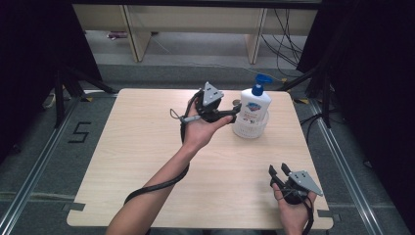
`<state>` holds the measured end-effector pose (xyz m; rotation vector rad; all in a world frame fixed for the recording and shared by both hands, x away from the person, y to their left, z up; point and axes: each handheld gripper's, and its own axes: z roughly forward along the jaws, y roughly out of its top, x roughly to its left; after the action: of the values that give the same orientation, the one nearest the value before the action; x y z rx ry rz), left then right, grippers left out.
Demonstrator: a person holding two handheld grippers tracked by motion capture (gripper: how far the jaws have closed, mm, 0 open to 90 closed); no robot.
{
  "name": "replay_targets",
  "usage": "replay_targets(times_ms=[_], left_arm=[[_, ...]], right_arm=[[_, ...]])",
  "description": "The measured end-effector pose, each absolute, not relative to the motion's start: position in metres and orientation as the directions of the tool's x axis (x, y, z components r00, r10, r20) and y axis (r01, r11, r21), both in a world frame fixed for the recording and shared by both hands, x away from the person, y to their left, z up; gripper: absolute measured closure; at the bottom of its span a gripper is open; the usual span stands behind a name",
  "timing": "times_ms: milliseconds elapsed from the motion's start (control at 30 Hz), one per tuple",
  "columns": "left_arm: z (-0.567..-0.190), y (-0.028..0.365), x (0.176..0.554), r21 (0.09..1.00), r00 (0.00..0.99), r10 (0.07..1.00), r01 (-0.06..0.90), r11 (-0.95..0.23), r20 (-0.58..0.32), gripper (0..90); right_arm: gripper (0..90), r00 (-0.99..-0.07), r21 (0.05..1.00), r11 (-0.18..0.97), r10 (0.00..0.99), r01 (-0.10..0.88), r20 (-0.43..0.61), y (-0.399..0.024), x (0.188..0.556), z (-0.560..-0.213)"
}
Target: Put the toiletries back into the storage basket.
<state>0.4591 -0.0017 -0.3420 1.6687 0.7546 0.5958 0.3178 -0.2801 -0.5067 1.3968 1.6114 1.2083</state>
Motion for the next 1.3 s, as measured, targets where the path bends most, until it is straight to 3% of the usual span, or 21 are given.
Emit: replay_targets(times_ms=[333,1300], left_arm=[[-0.358,0.054,0.445,0.977,0.635,0.772,0.173,-0.128,-0.012,24.7],[-0.407,0.152,0.407,0.981,0.557,0.829,0.185,-0.065,-0.051,24.7]], right_arm=[[50.8,-0.189,0.938,-0.007,0.979,0.347,0.077,-0.278,0.318,-0.506],[50.8,-0.207,0.938,0.007,0.976,0.347,0.069,-0.277,0.319,-0.506]])
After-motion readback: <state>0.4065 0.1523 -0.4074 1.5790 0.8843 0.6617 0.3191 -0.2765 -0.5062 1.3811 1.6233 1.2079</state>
